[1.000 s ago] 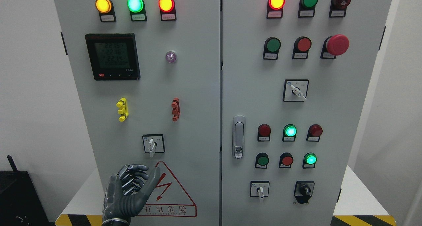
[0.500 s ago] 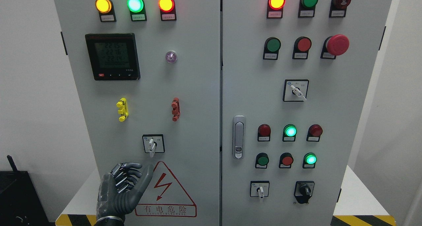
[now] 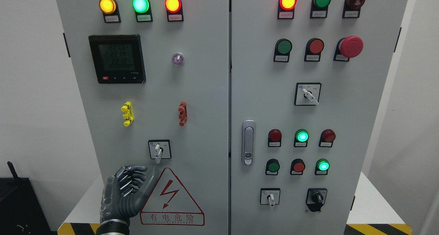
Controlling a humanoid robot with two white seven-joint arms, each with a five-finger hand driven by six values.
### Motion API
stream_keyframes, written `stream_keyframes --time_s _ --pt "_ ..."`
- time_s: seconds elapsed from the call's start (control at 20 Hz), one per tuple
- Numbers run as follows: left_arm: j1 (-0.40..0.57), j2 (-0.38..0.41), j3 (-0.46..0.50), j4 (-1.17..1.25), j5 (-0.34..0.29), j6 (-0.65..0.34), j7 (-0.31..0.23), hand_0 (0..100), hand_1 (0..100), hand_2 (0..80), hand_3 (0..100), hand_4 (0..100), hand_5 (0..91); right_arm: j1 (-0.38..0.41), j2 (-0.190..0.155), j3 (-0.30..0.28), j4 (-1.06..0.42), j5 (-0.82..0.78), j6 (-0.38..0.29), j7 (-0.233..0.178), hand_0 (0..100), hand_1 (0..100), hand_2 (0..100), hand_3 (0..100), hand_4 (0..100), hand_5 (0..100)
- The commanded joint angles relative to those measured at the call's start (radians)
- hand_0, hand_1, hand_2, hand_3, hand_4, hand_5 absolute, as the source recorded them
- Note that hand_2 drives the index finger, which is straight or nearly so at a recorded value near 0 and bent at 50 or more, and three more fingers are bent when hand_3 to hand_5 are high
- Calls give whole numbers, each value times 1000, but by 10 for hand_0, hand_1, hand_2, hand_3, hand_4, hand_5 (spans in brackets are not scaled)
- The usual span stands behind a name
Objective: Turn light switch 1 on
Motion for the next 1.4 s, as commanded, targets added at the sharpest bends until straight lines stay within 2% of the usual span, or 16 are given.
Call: stream_keyframes --time_s 0.0,0.2,1.35 --pt "-29 -6 -5 22 -2 3 -1 73 658 513 745 815 780 0 0 0 0 -25 0 1 0 0 0 0 0 0" --pt "-55 -8 -10 25 -2 37 -1 75 656 514 746 814 780 0 0 0 0 -25 1 1 0 0 0 0 0 0" --pt "-76 -11 -18 45 -8 60 27 79 648 525 753 817 779 0 0 0 0 -25 1 1 0 0 0 0 0 0"
